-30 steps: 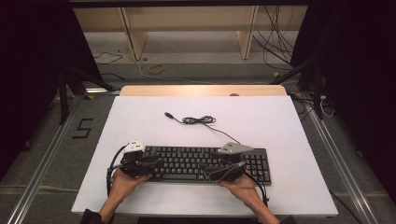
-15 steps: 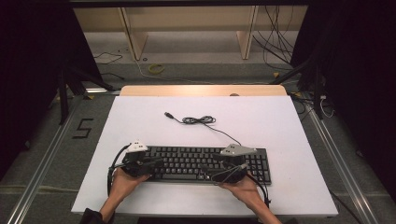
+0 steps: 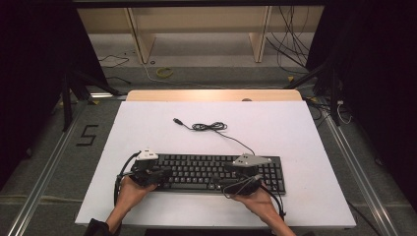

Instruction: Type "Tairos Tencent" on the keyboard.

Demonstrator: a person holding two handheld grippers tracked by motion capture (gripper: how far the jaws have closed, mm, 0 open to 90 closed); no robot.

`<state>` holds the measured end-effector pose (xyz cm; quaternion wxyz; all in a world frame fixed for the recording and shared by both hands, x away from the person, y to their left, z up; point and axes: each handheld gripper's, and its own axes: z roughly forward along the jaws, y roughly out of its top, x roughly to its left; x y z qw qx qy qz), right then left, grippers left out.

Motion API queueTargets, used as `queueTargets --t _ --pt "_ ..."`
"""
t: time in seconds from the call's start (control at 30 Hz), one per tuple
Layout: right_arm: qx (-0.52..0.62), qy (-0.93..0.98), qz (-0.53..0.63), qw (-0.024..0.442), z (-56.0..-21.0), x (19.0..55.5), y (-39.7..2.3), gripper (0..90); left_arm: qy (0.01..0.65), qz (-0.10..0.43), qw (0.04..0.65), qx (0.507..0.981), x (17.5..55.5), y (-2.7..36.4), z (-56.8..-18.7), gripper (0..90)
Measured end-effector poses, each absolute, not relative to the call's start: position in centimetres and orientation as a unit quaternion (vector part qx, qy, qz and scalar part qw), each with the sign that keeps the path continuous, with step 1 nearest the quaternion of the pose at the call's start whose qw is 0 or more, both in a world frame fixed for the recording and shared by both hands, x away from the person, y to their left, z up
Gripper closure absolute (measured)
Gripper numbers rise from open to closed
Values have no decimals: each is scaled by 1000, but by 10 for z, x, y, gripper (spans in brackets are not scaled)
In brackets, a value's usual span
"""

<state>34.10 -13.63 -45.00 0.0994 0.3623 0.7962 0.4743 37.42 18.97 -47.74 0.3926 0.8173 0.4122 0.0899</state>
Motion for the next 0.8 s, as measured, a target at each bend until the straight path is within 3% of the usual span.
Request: queueTargets --t 0.8 --pt "361 796 476 99 -449 338 -138 355 421 79 394 813 375 190 -476 892"
